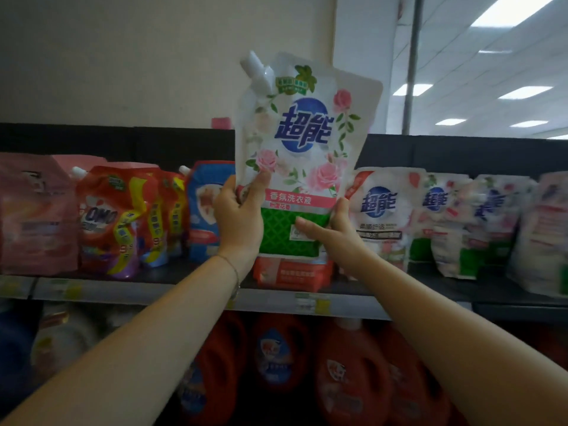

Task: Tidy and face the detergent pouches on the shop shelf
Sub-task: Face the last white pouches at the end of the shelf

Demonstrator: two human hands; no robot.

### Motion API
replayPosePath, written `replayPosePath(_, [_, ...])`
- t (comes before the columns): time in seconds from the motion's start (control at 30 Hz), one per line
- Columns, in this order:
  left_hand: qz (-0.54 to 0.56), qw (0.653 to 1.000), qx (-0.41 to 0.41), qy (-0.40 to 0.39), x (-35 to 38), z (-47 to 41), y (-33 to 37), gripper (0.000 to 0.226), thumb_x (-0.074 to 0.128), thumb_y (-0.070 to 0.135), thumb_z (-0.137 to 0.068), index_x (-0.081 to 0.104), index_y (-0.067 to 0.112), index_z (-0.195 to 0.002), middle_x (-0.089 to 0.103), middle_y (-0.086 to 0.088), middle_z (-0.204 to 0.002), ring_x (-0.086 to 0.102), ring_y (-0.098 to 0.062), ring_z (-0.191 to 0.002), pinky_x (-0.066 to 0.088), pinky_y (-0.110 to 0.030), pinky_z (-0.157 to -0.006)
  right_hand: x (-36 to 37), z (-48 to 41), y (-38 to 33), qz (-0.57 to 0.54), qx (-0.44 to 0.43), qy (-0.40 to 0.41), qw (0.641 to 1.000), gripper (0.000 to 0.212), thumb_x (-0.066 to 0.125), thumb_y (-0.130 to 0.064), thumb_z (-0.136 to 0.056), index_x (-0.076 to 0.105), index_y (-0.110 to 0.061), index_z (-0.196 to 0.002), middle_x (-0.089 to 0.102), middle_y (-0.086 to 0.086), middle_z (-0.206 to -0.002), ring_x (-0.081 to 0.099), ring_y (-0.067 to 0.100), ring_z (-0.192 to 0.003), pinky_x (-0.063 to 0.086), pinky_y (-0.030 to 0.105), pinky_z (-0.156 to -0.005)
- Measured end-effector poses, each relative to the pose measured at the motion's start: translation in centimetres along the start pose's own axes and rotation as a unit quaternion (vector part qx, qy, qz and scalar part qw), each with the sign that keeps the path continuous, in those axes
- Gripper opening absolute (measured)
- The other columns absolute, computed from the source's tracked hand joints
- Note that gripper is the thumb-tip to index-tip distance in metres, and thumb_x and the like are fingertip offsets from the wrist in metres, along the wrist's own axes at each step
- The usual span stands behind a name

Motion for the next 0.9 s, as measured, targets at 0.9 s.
replayPosePath(0.9, [0.05,0.927,-0.164,-0.334,39.5,13.9,-19.2,0.046,0.053,0.036,-0.096,0.043,0.022,-0.138,0.058,0.017,-0.12,0.054,0.004,-0.108,0.042,-0.026,-0.1,-41.2,5.2,7.1,0.399,0.189,0.168,0.881,0.093,0.064,-0.02,-0.091,-0.007,-0.01,-0.151,0.036,-0.001,-0.142,0.035,0.022,-0.132,0.032,0.03,-0.107])
Point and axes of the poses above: each hand's wrist, its own z-axis away from the middle knuckle, its own x-axis out of the palm, y = z × x, the point moved 4 cm from there along -z, towards the middle knuckle
